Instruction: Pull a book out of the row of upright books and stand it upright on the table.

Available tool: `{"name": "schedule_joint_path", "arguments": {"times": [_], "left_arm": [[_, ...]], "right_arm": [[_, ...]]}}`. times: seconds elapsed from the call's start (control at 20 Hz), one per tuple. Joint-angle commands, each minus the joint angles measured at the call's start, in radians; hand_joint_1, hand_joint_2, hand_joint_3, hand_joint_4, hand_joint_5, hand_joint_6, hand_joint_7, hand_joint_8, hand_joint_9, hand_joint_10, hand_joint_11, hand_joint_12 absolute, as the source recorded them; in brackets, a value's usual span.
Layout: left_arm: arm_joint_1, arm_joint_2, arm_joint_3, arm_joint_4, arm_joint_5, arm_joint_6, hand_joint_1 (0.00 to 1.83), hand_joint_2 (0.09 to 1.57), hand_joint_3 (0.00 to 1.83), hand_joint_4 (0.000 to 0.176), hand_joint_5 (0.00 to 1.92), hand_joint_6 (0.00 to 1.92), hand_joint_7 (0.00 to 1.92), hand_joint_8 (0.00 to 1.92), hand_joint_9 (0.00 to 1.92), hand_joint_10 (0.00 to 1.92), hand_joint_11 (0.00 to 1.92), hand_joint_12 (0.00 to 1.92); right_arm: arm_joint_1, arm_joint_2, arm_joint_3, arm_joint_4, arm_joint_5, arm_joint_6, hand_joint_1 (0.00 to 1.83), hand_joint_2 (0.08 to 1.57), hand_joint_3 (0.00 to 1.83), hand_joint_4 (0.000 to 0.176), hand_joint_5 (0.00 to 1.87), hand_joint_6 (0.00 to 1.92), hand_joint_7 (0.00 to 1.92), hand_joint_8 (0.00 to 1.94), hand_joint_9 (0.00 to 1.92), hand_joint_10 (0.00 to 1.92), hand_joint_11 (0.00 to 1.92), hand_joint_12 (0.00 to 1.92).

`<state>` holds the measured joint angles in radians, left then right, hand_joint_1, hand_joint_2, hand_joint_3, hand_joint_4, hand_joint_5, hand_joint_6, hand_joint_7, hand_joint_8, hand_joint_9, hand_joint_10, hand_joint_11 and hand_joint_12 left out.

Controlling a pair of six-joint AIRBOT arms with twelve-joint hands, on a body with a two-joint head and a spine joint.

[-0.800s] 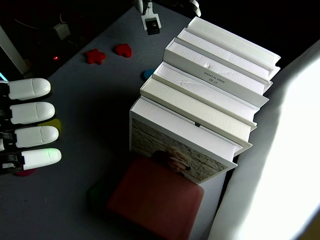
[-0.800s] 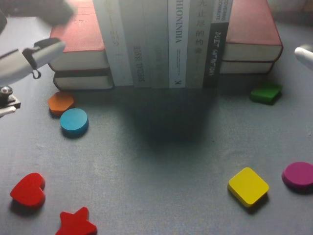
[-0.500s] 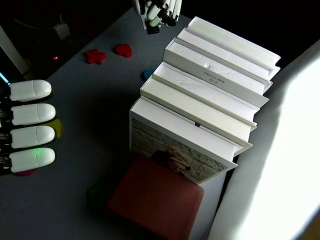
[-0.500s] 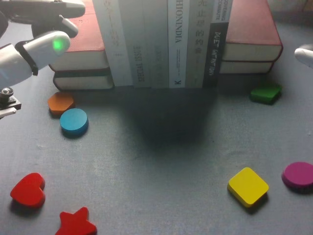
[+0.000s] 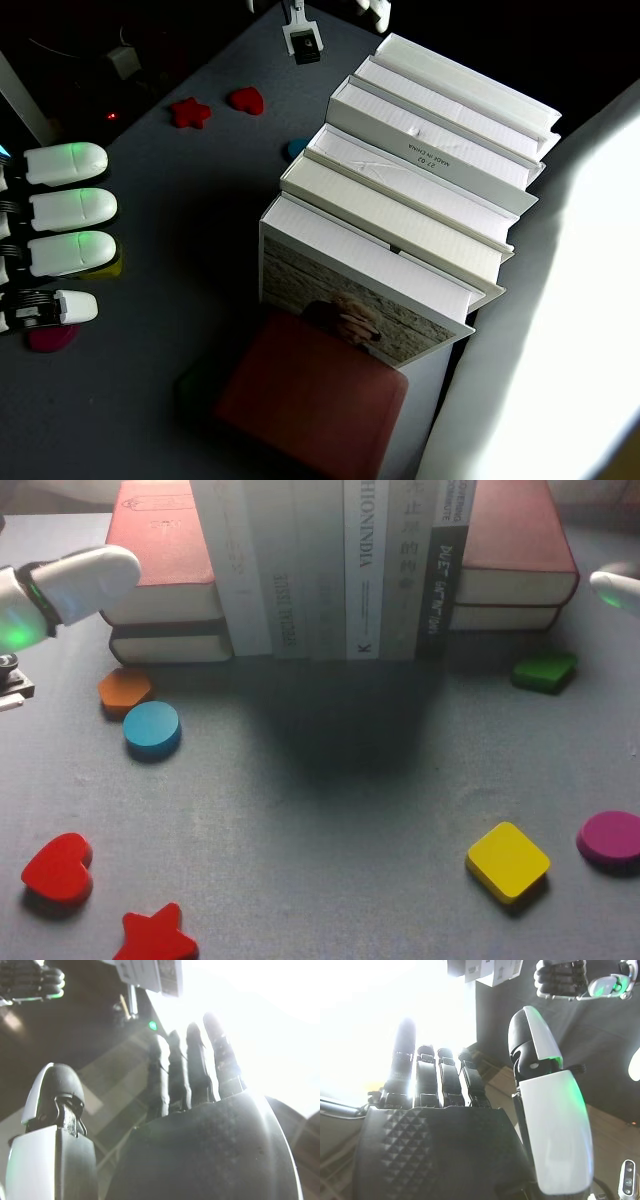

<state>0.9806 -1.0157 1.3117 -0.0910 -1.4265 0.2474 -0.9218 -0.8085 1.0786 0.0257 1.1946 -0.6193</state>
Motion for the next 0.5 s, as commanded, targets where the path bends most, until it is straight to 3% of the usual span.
{"name": "schedule_joint_path", "arguments": {"times": [0.0, 0.05, 0.15, 0.35, 0.45], "left_arm": [[-0.008, 0.012, -0.004, -0.024, -0.110, 0.000, 0.25, 1.09, 0.00, 0.086, 0.00, 0.00, 0.00, 0.00, 0.00, 0.00, 0.00, 0.00], [-0.006, 0.015, -0.005, -0.027, -0.110, 0.001, 0.26, 1.07, 0.00, 0.092, 0.00, 0.00, 0.00, 0.00, 0.00, 0.00, 0.00, 0.00], [0.009, 0.021, -0.007, -0.041, -0.111, 0.005, 0.24, 1.05, 0.00, 0.097, 0.00, 0.00, 0.00, 0.00, 0.00, 0.00, 0.00, 0.00], [0.021, 0.023, -0.007, -0.052, -0.114, 0.005, 0.22, 1.02, 0.00, 0.109, 0.00, 0.00, 0.00, 0.00, 0.00, 0.00, 0.00, 0.00], [0.022, 0.023, -0.006, -0.053, -0.114, 0.005, 0.19, 1.02, 0.00, 0.103, 0.00, 0.00, 0.00, 0.00, 0.00, 0.00, 0.00, 0.00]], "right_arm": [[0.031, 0.000, 0.006, 0.002, 0.084, 0.003, 0.85, 1.23, 0.00, 0.000, 0.00, 0.00, 0.00, 0.00, 0.00, 0.00, 0.00, 1.03], [0.058, -0.004, 0.013, -0.017, 0.057, 0.003, 0.92, 1.23, 0.00, 0.000, 0.00, 0.00, 0.00, 0.00, 0.00, 0.00, 0.00, 0.82], [0.151, -0.023, 0.036, -0.087, -0.045, 0.003, 0.80, 1.30, 0.00, 0.000, 0.00, 0.00, 0.00, 0.00, 0.00, 0.00, 0.00, 0.09], [0.336, -0.080, 0.087, -0.215, -0.262, -0.005, 0.43, 1.33, 0.01, 0.000, 0.00, 0.00, 0.00, 0.00, 0.00, 0.00, 0.00, 0.00], [0.417, -0.119, 0.117, -0.266, -0.357, -0.007, 0.46, 1.33, 0.01, 0.000, 0.03, 0.01, 0.00, 0.00, 0.00, 0.00, 0.00, 0.00]]}}
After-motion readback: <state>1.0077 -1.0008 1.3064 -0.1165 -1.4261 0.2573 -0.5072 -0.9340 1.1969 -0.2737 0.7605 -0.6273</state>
